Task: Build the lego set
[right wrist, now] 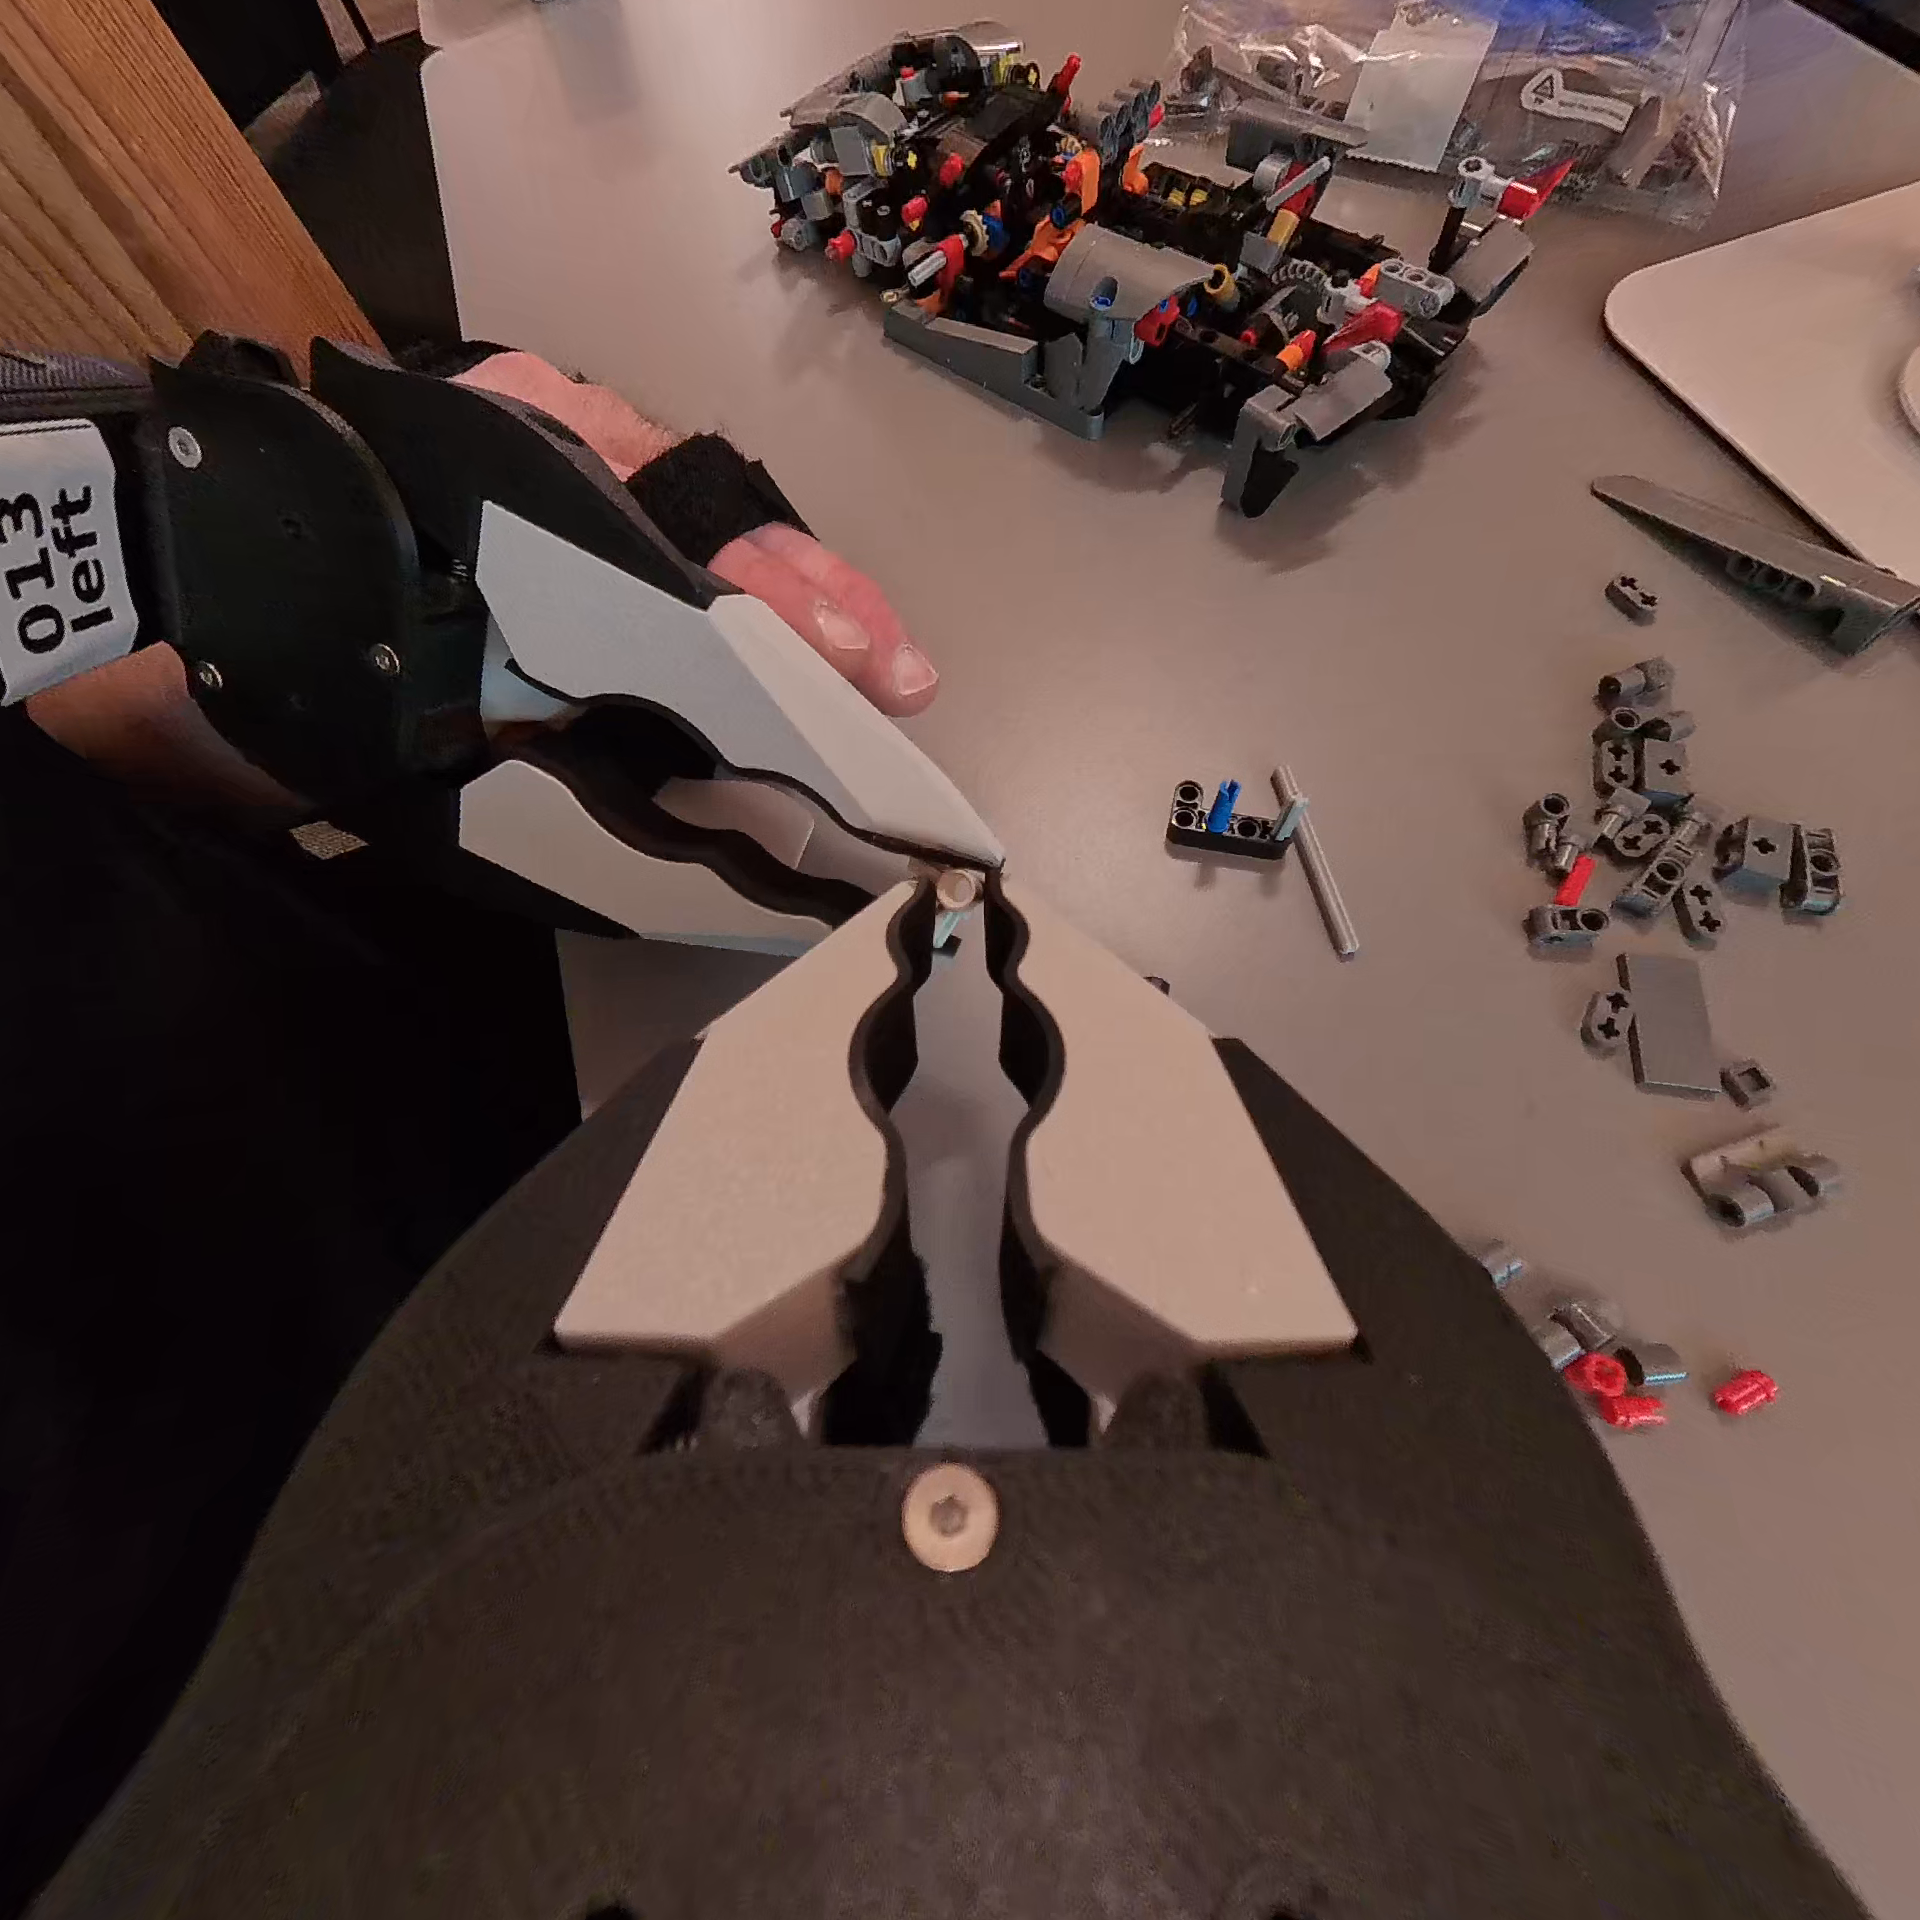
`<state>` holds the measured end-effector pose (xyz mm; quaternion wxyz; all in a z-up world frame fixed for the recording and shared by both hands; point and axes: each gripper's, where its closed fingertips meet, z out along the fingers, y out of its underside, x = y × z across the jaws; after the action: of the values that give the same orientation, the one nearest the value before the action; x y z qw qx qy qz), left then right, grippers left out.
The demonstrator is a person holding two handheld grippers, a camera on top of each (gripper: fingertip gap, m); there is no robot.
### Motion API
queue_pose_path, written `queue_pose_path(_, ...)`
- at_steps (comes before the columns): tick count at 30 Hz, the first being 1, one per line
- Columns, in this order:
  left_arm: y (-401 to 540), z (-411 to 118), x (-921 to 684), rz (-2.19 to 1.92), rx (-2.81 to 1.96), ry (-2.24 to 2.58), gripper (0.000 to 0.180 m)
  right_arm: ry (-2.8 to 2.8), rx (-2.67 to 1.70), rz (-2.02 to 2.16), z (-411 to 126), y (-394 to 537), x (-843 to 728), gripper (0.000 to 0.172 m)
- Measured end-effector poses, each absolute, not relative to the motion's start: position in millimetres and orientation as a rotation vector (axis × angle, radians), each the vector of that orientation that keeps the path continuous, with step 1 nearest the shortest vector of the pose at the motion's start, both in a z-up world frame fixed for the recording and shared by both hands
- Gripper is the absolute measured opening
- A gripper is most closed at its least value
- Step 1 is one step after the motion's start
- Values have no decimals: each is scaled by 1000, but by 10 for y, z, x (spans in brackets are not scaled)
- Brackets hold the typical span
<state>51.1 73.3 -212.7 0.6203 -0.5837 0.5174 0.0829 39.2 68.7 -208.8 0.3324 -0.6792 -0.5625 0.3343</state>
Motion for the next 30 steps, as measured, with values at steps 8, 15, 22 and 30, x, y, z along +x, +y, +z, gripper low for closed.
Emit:
queue_pose_path(8, 750, -2073, 521, 190, -1332, 1162, 13, -1460, -1757, 871, -2035, 703, 411, 6)
queue_pose_path(15, 784, -2008, 519, 189, -1320, 1126, 16, -1461, -1732, 821, -1994, 754, 419, 6)
queue_pose_path(22, 806, -2011, 509, 208, -1321, 1125, 10, -1469, -1740, 820, -1992, 773, 424, 6)
queue_pose_path(30, 808, -2082, 522, 267, -1312, 1179, 9, -1572, -1711, 657, -2062, 778, 443, 6)
